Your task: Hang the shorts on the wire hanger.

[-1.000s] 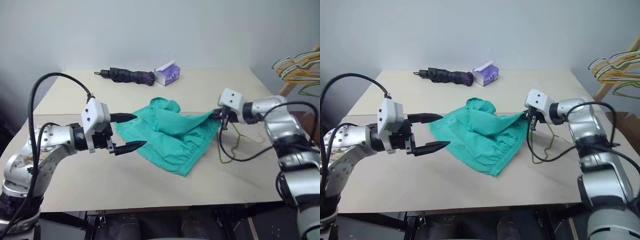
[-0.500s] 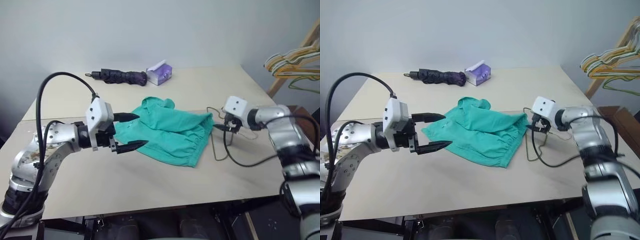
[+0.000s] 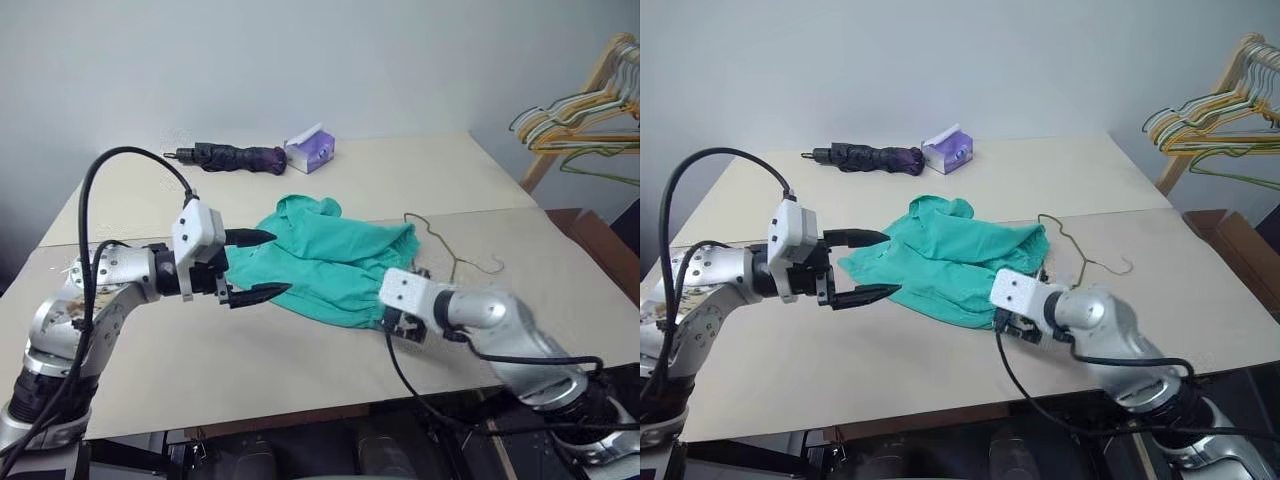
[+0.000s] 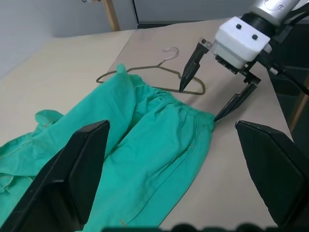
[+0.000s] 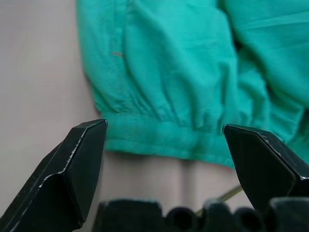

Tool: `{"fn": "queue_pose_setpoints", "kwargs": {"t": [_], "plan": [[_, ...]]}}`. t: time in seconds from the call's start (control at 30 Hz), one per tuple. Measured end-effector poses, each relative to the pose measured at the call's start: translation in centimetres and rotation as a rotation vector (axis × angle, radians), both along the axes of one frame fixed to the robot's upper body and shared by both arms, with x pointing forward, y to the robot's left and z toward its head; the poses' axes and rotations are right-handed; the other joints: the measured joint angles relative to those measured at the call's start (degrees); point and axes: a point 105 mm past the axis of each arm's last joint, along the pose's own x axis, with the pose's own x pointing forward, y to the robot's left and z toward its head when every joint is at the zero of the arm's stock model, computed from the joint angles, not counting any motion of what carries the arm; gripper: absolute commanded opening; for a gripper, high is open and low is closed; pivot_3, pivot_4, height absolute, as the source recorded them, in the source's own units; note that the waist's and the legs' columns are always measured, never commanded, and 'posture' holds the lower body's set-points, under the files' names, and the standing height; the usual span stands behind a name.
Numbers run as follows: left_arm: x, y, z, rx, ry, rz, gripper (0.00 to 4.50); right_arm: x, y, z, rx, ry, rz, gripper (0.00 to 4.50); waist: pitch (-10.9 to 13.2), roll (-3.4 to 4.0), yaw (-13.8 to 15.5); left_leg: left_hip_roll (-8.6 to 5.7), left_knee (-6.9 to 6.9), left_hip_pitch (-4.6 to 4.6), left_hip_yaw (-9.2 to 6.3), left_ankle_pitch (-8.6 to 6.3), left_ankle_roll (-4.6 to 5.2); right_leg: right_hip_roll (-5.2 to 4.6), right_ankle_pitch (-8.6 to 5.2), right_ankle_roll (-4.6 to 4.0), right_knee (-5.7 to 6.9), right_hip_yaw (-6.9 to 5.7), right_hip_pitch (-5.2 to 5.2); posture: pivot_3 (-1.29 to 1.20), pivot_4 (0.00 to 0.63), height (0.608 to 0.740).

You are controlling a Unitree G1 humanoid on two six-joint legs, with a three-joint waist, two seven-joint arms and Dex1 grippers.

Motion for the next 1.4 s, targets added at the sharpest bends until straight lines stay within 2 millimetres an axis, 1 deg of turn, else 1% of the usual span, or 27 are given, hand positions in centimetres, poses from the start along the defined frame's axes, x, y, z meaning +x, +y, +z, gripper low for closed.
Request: {"fn": "queue_pose_setpoints", "kwargs": {"t": [0.1, 0.2, 0.3, 0.33, 0.37, 0.4, 0.43, 0.47, 0.5, 0.53, 0.67, 0.73, 0.83, 0.9, 0.93, 1.07, 1.17, 1.23, 1.3, 1.37, 1.4], "plan": [[0.0, 0.0, 0.0, 0.004, -0.004, 0.004, 4.50, -0.4, 0.7, -1.0, -0.037, 0.034, 0.005, 4.46, 0.0, 0.00, 0.0, 0.03, 0.00, -0.02, -0.01, 0.00, 0.00, 0.03, 0.00, -0.01, -0.01, 0.00, -0.02, -0.08, 0.010, 0.740], [0.0, 0.0, 0.0, 0.000, -0.011, 0.003, 4.50, 0.0, 1.4, -1.6, -0.058, 0.044, -0.014, 4.46, 0.0, 0.00, 0.0, 0.03, 0.00, -0.04, -0.01, 0.00, 0.00, 0.04, 0.00, -0.01, -0.01, 0.01, -0.03, -0.08, 0.008, 0.740], [-0.1, 0.0, -0.2, 0.001, -0.014, 0.002, 4.50, 0.6, 1.6, -1.9, -0.096, 0.029, -0.025, 4.46, 0.0, 0.00, 0.1, 0.04, 0.00, -0.03, -0.01, 0.00, 0.00, 0.04, 0.00, -0.01, -0.01, 0.00, -0.03, -0.07, 0.011, 0.740], [-0.2, 0.0, -0.3, 0.002, -0.009, 0.003, 4.50, 0.7, 1.6, -1.9, -0.105, 0.024, -0.025, 4.09, 0.0, 0.00, 0.1, 0.04, 0.00, -0.03, -0.01, 0.00, 0.00, 0.04, 0.00, -0.01, -0.01, 0.00, -0.02, -0.07, 0.011, 0.740], [-0.2, 0.0, -0.4, 0.003, -0.006, 0.005, 4.50, 0.9, 1.7, -1.9, -0.114, 0.020, -0.025, 3.92, 0.0, -0.01, 0.1, 0.05, 0.00, -0.02, -0.02, 0.00, 0.00, 0.05, 0.00, -0.01, -0.01, 0.00, -0.02, -0.07, 0.014, 0.740], [-0.2, 0.0, -0.5, 0.002, -0.005, 0.006, 4.50, 1.1, 1.7, -2.0, -0.123, 0.020, -0.026, 3.59, 0.0, -0.01, 0.1, 0.05, 0.00, -0.02, -0.02, 0.00, 0.00, 0.05, 0.00, -0.01, -0.01, 0.00, -0.02, -0.07, 0.015, 0.740], [-0.2, 0.0, -0.5, 0.003, -0.007, 0.007, 4.50, 1.2, 1.6, -2.1, -0.133, 0.021, -0.025, 3.20, 0.0, -0.01, 0.1, 0.05, 0.00, -0.02, -0.02, 0.00, 0.00, 0.05, 0.01, -0.01, -0.01, 0.00, -0.01, -0.07, 0.014, 0.740], [-0.2, -0.1, -0.4, 0.004, -0.011, 0.007, 4.50, 1.3, 1.5, -2.3, -0.139, 0.025, -0.025, 2.91, 0.0, -0.02, 0.1, 0.04, 0.00, -0.02, -0.02, 0.00, 0.00, 0.05, 0.01, -0.01, -0.01, 0.00, 0.00, -0.07, 0.014, 0.740], [-0.2, -0.1, -0.4, 0.005, -0.012, 0.009, 4.50, 1.5, 1.5, -2.4, -0.144, 0.028, -0.023, 2.49, 0.0, -0.03, 0.2, 0.04, 0.00, -0.01, -0.02, 0.00, 0.00, 0.05, 0.00, -0.01, -0.01, 0.00, 0.00, -0.07, 0.014, 0.740], [-0.2, -0.1, -0.5, 0.002, -0.012, 0.011, 4.50, 1.6, 1.3, -2.5, -0.151, 0.028, -0.025, 2.19, 0.0, -0.03, 0.3, 0.04, 0.00, -0.02, -0.02, 0.00, 0.00, 0.05, 0.01, -0.01, -0.01, 0.00, 0.00, -0.06, 0.017, 0.740], [-0.7, 0.1, -1.7, 0.019, 0.006, 0.025, 4.50, 2.3, -0.4, -2.7, -0.207, 0.019, -0.034, 0.73, 0.0, -0.03, 0.3, 0.05, 0.00, -0.02, -0.01, -0.01, 0.00, 0.05, 0.00, -0.01, -0.02, 0.00, -0.02, -0.06, 0.021, 0.740], [-0.8, 0.3, -2.3, 0.038, 0.007, 0.037, 4.50, 2.5, -0.9, -2.6, -0.224, 0.007, -0.036, 0.03, 0.0, -0.03, 0.4, 0.07, -0.01, -0.03, -0.02, -0.01, 0.00, 0.08, 0.00, -0.02, -0.01, 0.00, -0.04, -0.06, 0.021, 0.740], [-0.7, 0.6, -2.7, 0.090, -0.044, 0.040, 4.50, 2.7, -1.3, -2.2, -0.221, -0.005, -0.023, 0.01, 0.0, -0.04, 0.5, 0.07, -0.01, -0.02, -0.01, -0.01, 0.00, 0.08, 0.00, -0.02, -0.02, 0.00, -0.03, -0.07, 0.023, 0.740], [-0.3, 1.4, -3.4, 0.171, -0.107, 0.043, 4.50, 2.9, -1.6, -1.5, -0.205, -0.020, -0.006, 0.01, 0.0, -0.03, 0.5, 0.07, -0.01, 0.00, 0.00, -0.01, 0.00, 0.08, 0.00, -0.03, -0.03, 0.00, -0.03, -0.08, 0.024, 0.740], [-0.2, 1.9, -4.0, 0.206, -0.120, 0.051, 4.50, 2.9, -1.8, -1.2, -0.199, -0.028, 0.004, 0.01, 0.0, -0.03, 0.5, 0.07, -0.01, 0.00, 0.01, -0.01, 0.00, 0.08, 0.00, -0.03, -0.02, 0.01, -0.03, -0.09, 0.024, 0.740], [1.0, 4.5, -7.4, 0.424, -0.224, 0.031, 4.50, 3.2, -2.3, 0.5, -0.162, -0.072, 0.043, 0.01, 0.0, -0.03, 0.4, 0.09, -0.01, -0.02, 0.02, -0.01, 0.00, 0.09, 0.00, -0.05, -0.05, 0.00, -0.04, -0.11, 0.021, 0.740], [2.1, 5.7, -9.3, 0.557, -0.302, -0.002, 4.50, 2.9, -2.6, 1.2, -0.131, -0.074, 0.072, 0.01, 0.0, -0.03, 0.6, 0.10, -0.01, -0.06, 0.02, -0.01, 0.00, 0.09, 0.01, -0.05, -0.09, -0.02, -0.05, -0.13, 0.012, 0.740], [2.7, 6.2, -9.9, 0.619, -0.349, -0.019, 4.50, 2.6, -2.8, 1.6, -0.123, -0.076, 0.083, 0.01, 0.0, -0.03, 0.6, 0.10, -0.01, -0.09, 0.03, -0.01, 0.00, 0.08, 0.01, -0.04, -0.09, -0.01, -0.07, -0.15, 0.007, 0.740], [3.3, 6.6, -10.6, 0.667, -0.383, -0.017, 4.50, 2.5, -3.0, 2.8, -0.099, -0.103, 0.080, 0.01, 0.0, -0.03, 0.2, 0.11, -0.01, -0.11, 0.04, -0.01, 0.00, 0.08, 0.02, -0.03, -0.08, -0.01, -0.09, -0.16, 0.002, 0.740], [3.9, 6.5, -11.1, 0.683, -0.392, -0.007, 4.50, 2.5, -3.4, 3.7, -0.094, -0.128, 0.073, 0.01, 0.0, -0.03, 0.0, 0.11, -0.01, -0.11, 0.03, -0.01, 0.00, 0.08, 0.02, -0.03, -0.06, -0.02, -0.09, -0.17, 0.000, 0.740], [4.5, 6.4, -11.5, 0.686, -0.399, 0.010, 4.50, 2.3, -3.6, 4.1, -0.090, -0.132, 0.073, 0.01, 0.0, -0.02, 0.1, 0.10, -0.01, -0.10, 0.02, -0.01, 0.00, 0.08, 0.02, -0.02, -0.06, -0.03, -0.06, -0.18, 0.000, 0.740]]}}
